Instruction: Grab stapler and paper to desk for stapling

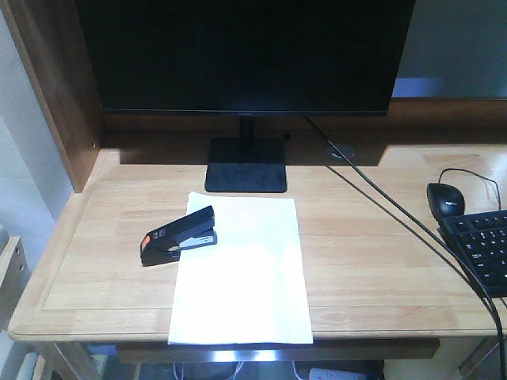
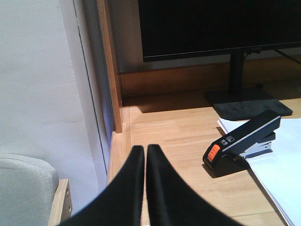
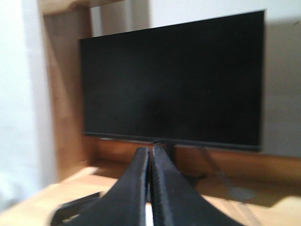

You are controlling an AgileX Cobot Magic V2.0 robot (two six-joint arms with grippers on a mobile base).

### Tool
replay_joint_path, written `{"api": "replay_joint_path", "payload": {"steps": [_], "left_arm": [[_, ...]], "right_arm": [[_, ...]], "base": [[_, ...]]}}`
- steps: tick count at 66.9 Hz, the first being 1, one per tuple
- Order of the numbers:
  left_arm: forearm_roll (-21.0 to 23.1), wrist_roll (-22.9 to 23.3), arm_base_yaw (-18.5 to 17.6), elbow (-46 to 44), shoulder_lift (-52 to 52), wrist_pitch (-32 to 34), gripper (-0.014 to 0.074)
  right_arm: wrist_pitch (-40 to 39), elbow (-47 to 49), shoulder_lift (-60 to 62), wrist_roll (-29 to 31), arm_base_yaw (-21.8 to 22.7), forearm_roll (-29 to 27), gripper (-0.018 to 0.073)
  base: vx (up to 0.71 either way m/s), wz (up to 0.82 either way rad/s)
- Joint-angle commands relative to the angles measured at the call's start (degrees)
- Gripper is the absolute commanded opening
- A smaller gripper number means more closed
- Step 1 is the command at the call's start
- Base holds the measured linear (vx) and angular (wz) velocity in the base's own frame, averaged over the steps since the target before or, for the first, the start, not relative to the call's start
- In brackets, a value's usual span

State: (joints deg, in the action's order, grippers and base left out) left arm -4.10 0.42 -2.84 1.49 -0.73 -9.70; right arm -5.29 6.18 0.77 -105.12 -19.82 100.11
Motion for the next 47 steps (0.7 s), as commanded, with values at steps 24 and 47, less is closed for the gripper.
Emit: {"api": "replay_joint_path", "payload": {"steps": [24, 47], "left_arm": [[0.47, 0.03, -0.07, 0.8, -0.83, 4.06, -0.0006], [0.47, 0.03, -0.07, 0.8, -0.83, 4.06, -0.0006]], "right_arm": [[16.3, 1.56, 0.13, 80.27, 0.2, -58.32, -0.0009], [16.09, 1.56, 0.13, 102.89, 10.42, -85.7, -0.0009]], "base": [[0.0, 0.0], [0.0, 0.0]]}}
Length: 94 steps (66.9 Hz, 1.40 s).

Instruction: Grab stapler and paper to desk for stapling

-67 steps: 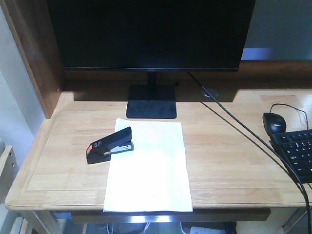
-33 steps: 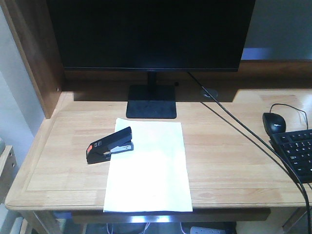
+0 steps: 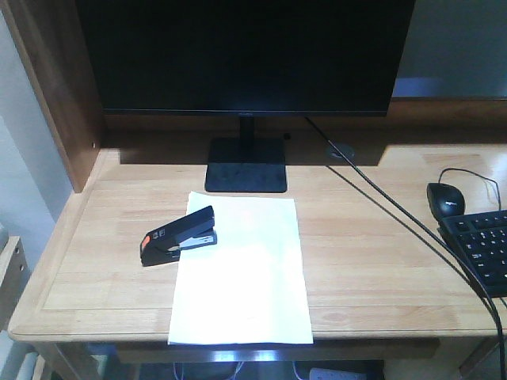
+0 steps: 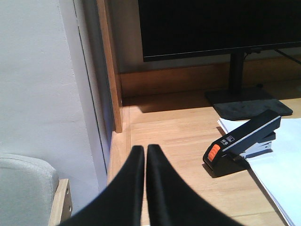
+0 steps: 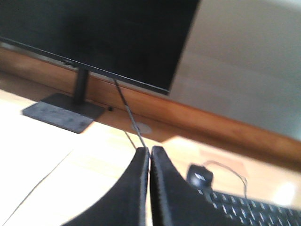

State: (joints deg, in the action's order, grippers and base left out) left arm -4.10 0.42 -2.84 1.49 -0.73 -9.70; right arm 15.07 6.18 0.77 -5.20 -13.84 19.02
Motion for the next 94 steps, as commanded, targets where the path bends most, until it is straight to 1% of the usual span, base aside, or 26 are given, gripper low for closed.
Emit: {"api": "replay_joint_path", "payload": {"steps": [1, 9, 15, 20, 27, 36, 41, 48, 56, 94], "left_arm": [[0.47, 0.03, -0.07, 0.8, -0.83, 4.06, -0.0006], [0.47, 0.03, -0.07, 0.8, -0.83, 4.06, -0.0006], [0.47, 0.03, -0.07, 0.8, -0.83, 4.06, -0.0006], [0.47, 0.03, -0.07, 0.8, -0.83, 4.06, -0.0006], [0.47, 0.03, -0.07, 0.8, -0.83, 4.06, -0.0006], [0.47, 0.03, -0.07, 0.8, -0.83, 4.06, -0.0006], [0.47, 0.03, -0.07, 0.8, -0.83, 4.06, -0.0006], [0.47, 0.03, -0.07, 0.8, -0.83, 4.06, -0.0006], [0.47, 0.03, -0.07, 0.8, -0.83, 4.06, -0.0006], [0.47, 0.03, -0.07, 0.8, -0.83, 4.06, -0.0006]], "right_arm": [[-4.47, 1.56, 0.13, 2.96, 5.1, -4.83, -0.0009], [-5.69, 1.56, 0.13, 2.6, 9.36, -4.97, -0.0009], [-5.53, 1.39, 0.13, 2.49, 11.05, -4.97, -0.0009], [-7.07, -0.29, 0.29, 2.49, 11.8, -5.03, -0.0009], [-11.54, -4.59, 0.29, 2.23, 11.75, -5.72, -0.0009], [-18.13, -9.24, 0.29, 2.18, 11.75, -8.76, -0.0009], [-17.68, -9.04, 0.29, 2.14, 11.75, -11.47, -0.0009], [-17.89, -9.09, 0.29, 2.02, 11.75, -11.6, -0.0009], [-17.89, -9.09, 0.29, 2.01, 11.75, -13.02, -0.0009], [-17.84, -9.09, 0.29, 2.06, 11.75, -12.9, -0.0009]], "base": [[0.0, 0.0], [0.0, 0.0], [0.0, 0.0], [0.0, 0.0], [0.0, 0.0], [0.0, 0.0], [0.0, 0.0], [0.0, 0.0], [0.0, 0.0], [0.0, 0.0]]}}
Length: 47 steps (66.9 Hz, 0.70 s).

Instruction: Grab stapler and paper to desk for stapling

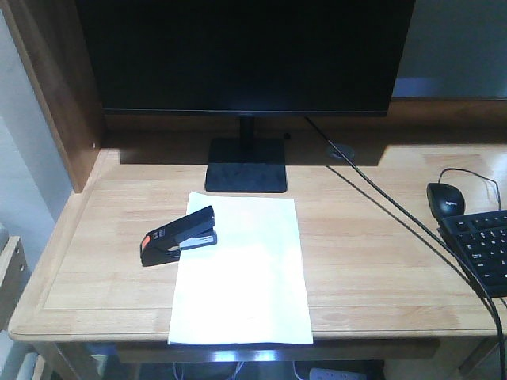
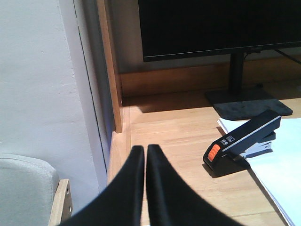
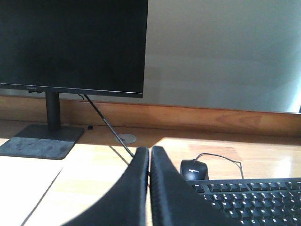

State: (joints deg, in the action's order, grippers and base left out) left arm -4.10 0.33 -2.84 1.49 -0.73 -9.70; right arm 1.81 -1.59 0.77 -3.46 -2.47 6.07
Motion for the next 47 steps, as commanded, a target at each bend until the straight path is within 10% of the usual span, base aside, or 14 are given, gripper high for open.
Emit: {"api": "replay_joint_path", "payload": {"steps": [1, 47], "left_arm": [[0.47, 0.12, -0.07, 0.8, -0.83, 4.06, -0.0006], [0.47, 0.12, -0.07, 0.8, -0.83, 4.06, -0.0006]], "right_arm": [[-4.58, -1.32, 0.29, 0.32, 0.39, 0.05, -0.0009], [-4.58, -1.32, 0.29, 0.32, 0.39, 0.05, -0.0009]], "base": [[0.0, 0.0], [0.0, 0.0]]}}
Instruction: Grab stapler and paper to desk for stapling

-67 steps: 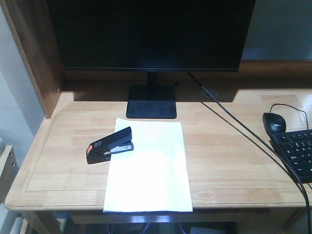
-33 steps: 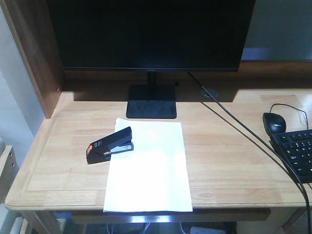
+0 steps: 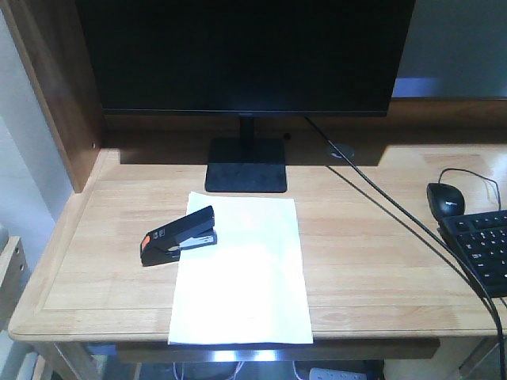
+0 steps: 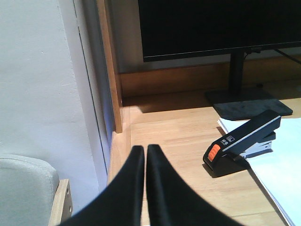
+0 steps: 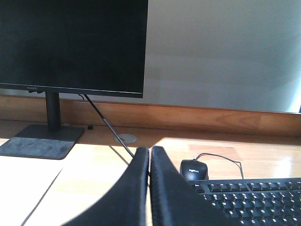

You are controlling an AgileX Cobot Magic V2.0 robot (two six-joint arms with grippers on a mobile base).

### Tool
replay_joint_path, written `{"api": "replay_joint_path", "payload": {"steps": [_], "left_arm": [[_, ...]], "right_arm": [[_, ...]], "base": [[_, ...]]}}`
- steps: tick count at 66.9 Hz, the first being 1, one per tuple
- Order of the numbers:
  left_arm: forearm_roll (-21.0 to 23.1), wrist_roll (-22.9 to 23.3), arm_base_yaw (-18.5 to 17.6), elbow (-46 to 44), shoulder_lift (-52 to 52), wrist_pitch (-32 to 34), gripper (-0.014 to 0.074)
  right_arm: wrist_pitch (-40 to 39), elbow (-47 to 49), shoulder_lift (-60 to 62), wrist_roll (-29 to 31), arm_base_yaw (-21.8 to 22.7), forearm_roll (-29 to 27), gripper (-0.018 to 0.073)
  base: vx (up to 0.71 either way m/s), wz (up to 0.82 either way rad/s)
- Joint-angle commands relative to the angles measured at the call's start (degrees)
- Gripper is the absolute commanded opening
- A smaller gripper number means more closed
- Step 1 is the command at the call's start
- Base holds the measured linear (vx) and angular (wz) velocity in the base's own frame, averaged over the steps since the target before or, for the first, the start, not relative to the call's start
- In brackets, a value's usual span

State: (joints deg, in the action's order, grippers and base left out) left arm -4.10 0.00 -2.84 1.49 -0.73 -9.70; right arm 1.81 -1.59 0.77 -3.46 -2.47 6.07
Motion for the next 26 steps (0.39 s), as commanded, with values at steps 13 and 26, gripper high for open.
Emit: {"api": "replay_joint_path", "payload": {"steps": [13, 26], "left_arm": [[0.47, 0.46, -0.07, 0.8, -0.83, 4.06, -0.0006], [0.47, 0.46, -0.07, 0.8, -0.83, 4.06, -0.0006]], "right_arm": [[-4.58, -1.32, 0.29, 0.32, 0.39, 0.05, -0.0009], [-4.58, -1.32, 0.29, 0.32, 0.39, 0.05, -0.0009]], "base": [[0.0, 0.0], [0.0, 0.0]]}}
